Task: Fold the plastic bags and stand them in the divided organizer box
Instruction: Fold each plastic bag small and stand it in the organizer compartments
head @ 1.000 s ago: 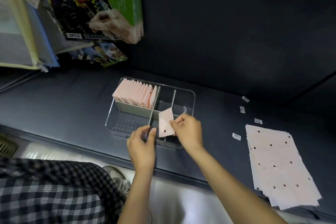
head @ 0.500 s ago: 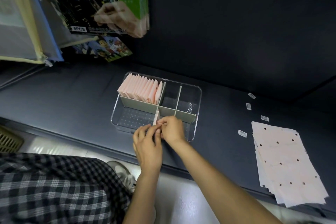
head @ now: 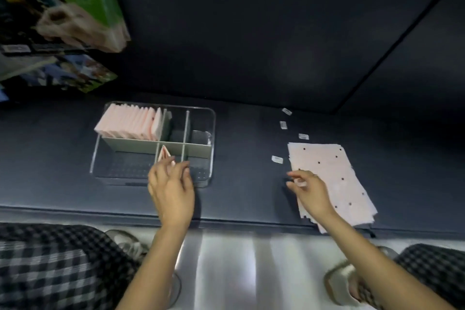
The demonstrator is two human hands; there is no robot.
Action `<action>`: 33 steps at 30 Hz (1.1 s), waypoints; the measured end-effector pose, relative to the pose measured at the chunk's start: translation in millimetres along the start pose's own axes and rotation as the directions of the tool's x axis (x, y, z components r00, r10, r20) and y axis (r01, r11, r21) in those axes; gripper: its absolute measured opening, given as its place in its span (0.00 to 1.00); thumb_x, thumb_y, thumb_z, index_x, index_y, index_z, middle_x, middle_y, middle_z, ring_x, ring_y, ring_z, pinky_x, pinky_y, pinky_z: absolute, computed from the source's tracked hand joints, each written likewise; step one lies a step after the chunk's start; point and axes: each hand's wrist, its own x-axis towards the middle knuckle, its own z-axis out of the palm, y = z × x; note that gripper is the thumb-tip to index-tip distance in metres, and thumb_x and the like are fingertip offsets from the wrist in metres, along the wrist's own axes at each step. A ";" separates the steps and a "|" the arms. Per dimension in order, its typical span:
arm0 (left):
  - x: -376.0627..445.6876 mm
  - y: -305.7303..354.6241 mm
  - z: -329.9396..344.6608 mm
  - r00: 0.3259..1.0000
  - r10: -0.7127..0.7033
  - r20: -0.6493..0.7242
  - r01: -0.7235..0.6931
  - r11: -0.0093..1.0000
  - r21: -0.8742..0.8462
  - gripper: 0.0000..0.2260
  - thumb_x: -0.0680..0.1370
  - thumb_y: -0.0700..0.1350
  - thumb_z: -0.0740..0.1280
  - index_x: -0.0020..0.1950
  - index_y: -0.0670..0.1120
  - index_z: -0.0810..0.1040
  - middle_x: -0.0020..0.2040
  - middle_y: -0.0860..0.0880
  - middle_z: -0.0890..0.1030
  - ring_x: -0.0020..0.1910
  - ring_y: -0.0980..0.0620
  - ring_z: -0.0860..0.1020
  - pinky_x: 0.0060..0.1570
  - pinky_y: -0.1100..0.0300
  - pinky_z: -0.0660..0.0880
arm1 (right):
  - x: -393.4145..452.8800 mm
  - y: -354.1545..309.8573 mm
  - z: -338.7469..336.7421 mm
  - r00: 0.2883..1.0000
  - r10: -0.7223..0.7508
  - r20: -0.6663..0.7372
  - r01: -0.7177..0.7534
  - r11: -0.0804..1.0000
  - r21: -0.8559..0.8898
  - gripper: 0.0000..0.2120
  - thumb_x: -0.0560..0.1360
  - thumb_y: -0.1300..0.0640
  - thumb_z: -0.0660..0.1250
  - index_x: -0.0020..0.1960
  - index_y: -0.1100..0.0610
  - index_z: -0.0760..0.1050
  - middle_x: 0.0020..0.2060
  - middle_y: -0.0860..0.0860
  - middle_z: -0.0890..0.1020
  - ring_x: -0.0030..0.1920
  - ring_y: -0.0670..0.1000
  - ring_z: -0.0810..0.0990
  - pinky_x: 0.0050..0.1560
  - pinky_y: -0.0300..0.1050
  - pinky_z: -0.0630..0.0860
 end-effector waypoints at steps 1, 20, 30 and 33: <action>-7.1 9.4 6.2 0.993 0.112 0.022 -0.112 0.993 -0.023 0.07 0.75 0.36 0.68 0.50 0.42 0.82 0.56 0.41 0.77 0.59 0.39 0.71 0.59 0.47 0.67 | -3.4 21.7 -12.8 0.999 0.036 -0.002 -0.036 0.998 -0.060 0.12 0.72 0.59 0.72 0.55 0.57 0.80 0.53 0.53 0.81 0.56 0.55 0.74 0.59 0.46 0.71; -82.5 25.0 66.3 0.655 0.316 0.687 -0.347 0.933 -0.098 0.19 0.76 0.46 0.68 0.67 0.53 0.73 0.71 0.55 0.67 0.73 0.53 0.58 0.70 0.66 0.52 | -29.8 102.0 -25.1 0.981 -0.126 -0.147 0.113 0.989 -0.090 0.01 0.72 0.60 0.71 0.43 0.57 0.82 0.40 0.50 0.83 0.49 0.56 0.76 0.50 0.52 0.74; -94.2 51.7 62.4 0.481 0.665 0.571 -0.755 0.646 -0.116 0.36 0.57 0.31 0.77 0.64 0.48 0.77 0.55 0.50 0.81 0.54 0.50 0.80 0.49 0.58 0.78 | -38.2 26.4 20.3 0.938 -0.105 0.330 0.003 0.956 0.294 0.07 0.73 0.66 0.66 0.44 0.59 0.83 0.37 0.48 0.84 0.40 0.47 0.78 0.42 0.32 0.73; -93.5 44.5 60.8 0.526 0.673 0.519 -0.733 0.668 -0.123 0.33 0.57 0.28 0.73 0.60 0.48 0.80 0.50 0.50 0.82 0.47 0.49 0.81 0.42 0.59 0.78 | -29.9 17.9 22.9 0.877 -0.039 0.479 -0.127 0.942 0.310 0.08 0.74 0.68 0.64 0.46 0.63 0.82 0.37 0.54 0.84 0.37 0.49 0.77 0.39 0.36 0.73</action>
